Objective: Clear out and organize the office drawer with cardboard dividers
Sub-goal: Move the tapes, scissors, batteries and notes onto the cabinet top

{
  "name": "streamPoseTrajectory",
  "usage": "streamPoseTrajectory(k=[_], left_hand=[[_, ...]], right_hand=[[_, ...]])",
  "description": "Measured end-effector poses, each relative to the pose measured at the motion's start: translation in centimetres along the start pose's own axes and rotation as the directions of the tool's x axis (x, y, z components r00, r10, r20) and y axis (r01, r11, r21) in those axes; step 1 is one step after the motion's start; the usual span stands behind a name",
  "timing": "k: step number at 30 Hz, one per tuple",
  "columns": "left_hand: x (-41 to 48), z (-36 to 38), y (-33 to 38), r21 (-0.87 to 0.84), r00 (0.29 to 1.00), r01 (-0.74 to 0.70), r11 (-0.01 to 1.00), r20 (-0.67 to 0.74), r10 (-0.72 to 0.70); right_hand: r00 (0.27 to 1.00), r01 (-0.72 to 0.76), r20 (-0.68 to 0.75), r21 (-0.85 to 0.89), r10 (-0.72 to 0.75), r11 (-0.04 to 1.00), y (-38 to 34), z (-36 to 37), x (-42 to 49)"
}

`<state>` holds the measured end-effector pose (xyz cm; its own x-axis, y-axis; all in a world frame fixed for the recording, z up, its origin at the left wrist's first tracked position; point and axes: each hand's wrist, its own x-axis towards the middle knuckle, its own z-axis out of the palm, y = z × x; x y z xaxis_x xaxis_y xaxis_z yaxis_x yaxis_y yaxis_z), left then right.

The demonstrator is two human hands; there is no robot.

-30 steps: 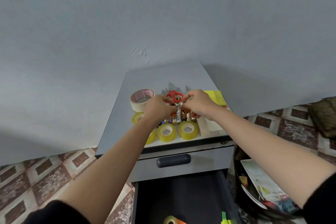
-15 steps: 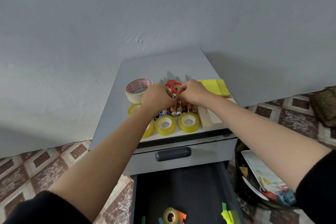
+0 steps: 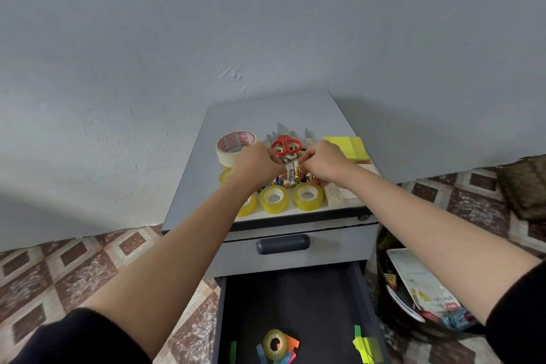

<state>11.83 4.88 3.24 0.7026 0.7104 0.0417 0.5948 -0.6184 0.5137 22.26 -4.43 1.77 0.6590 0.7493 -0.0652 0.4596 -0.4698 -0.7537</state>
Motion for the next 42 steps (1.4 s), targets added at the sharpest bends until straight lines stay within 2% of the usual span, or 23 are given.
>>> streamPoseTrajectory(k=[6, 9, 13, 19, 22, 28, 31, 33, 37, 42], left_hand=[[-3.3, -0.6, -1.2, -0.125, 0.999, 0.000, 0.992, -0.043, -0.005], [-5.9, -0.1, -1.9, -0.217, 1.000, -0.005, 0.976, -0.012, 0.002], [-10.2, 1.9, -3.9, -0.272, 0.998, 0.036, 0.962, 0.062, -0.020], [-15.4, 5.0, -8.1, -0.214, 0.977, 0.115, 0.970, 0.198, -0.072], [-17.6, 7.2, -10.7, -0.196, 0.955, 0.170, 0.966, 0.273, -0.113], [-19.9, 12.6, -14.4, -0.106, 0.906, 0.221, 0.970, 0.389, -0.164], [-20.6, 15.6, -15.5, -0.098, 0.862, 0.270, 0.958, 0.468, -0.195], [-21.2, 18.0, -16.3, -0.089, 0.824, 0.299, 0.950, 0.527, -0.209], [-22.3, 21.7, -17.1, -0.032, 0.763, 0.316, 0.948, 0.603, -0.234], [-22.4, 24.9, -17.9, 0.044, 0.684, 0.323, 0.945, 0.679, -0.266]], right_hand=[[0.994, 0.076, -0.084, 0.046, -0.072, 0.996, -0.7, -1.1, -2.6], [0.991, 0.106, -0.089, 0.111, -0.097, 0.988, -1.0, -0.5, -5.1], [0.993, 0.106, 0.026, 0.165, -0.112, 0.981, 0.0, 2.1, -9.4], [0.981, 0.020, 0.189, 0.151, -0.048, 0.988, 4.1, 7.6, -14.1], [0.957, -0.042, 0.288, 0.080, 0.017, 0.996, 7.0, 10.7, -15.8], [0.884, -0.058, 0.455, -0.125, 0.109, 0.990, 12.2, 15.0, -16.7], [0.846, -0.082, 0.504, -0.203, 0.176, 0.976, 14.8, 16.7, -16.8], [0.809, -0.080, 0.533, -0.315, 0.246, 0.946, 16.7, 18.0, -17.3], [0.792, -0.127, 0.445, -0.549, 0.418, 0.826, 19.4, 20.1, -18.7], [0.763, -0.180, 0.392, -0.634, 0.514, 0.752, 21.7, 22.6, -20.0]])
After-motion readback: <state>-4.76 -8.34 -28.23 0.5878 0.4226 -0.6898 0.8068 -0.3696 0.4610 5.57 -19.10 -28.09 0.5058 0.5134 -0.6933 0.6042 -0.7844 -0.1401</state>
